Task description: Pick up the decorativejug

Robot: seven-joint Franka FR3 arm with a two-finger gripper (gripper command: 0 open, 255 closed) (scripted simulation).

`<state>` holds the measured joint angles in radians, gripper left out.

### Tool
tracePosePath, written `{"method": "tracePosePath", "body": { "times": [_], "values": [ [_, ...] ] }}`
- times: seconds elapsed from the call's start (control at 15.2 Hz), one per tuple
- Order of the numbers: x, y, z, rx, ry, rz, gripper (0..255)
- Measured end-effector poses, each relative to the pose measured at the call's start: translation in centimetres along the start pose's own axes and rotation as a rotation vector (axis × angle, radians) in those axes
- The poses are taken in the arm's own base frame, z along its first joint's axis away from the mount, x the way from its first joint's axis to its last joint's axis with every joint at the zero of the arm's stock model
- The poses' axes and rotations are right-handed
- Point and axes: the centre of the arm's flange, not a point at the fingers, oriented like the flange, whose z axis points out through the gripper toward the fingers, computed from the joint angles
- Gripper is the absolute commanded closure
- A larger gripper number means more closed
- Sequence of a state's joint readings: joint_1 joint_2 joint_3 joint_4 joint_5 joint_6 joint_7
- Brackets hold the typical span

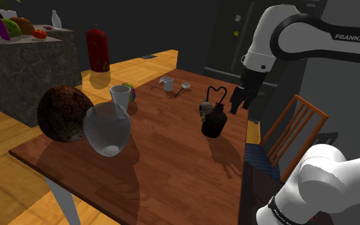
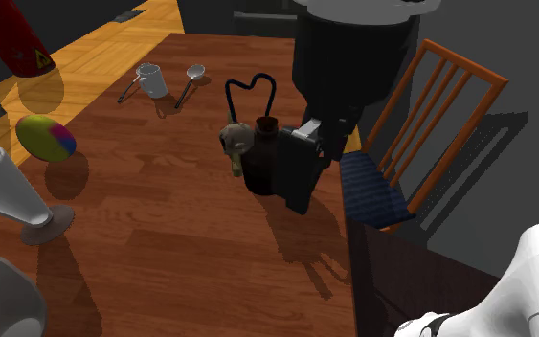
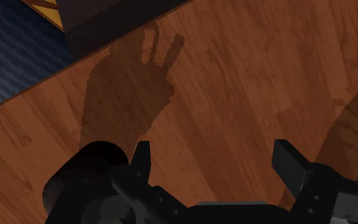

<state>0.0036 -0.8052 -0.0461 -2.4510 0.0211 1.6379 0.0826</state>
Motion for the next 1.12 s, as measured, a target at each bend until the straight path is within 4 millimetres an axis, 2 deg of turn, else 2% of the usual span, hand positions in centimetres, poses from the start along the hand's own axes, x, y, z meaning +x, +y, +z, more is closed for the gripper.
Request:
{"method": "tracePosePath", "body": {
  "times": [0.13, 0.33, 0.92, 1.12],
  "values": [
    [0.7, 0.1, 0.1, 0.002, -0.004, 0.015, 0],
    [4.2, 0.8, 1.0, 0.01, -0.031, 0.095, 0],
    [15.6, 6.2, 5.1, 0.038, -0.126, 0.379, 0],
    [18.9, 8.9, 6.7, 0.048, -0.157, 0.474, 0]
  ]
}}
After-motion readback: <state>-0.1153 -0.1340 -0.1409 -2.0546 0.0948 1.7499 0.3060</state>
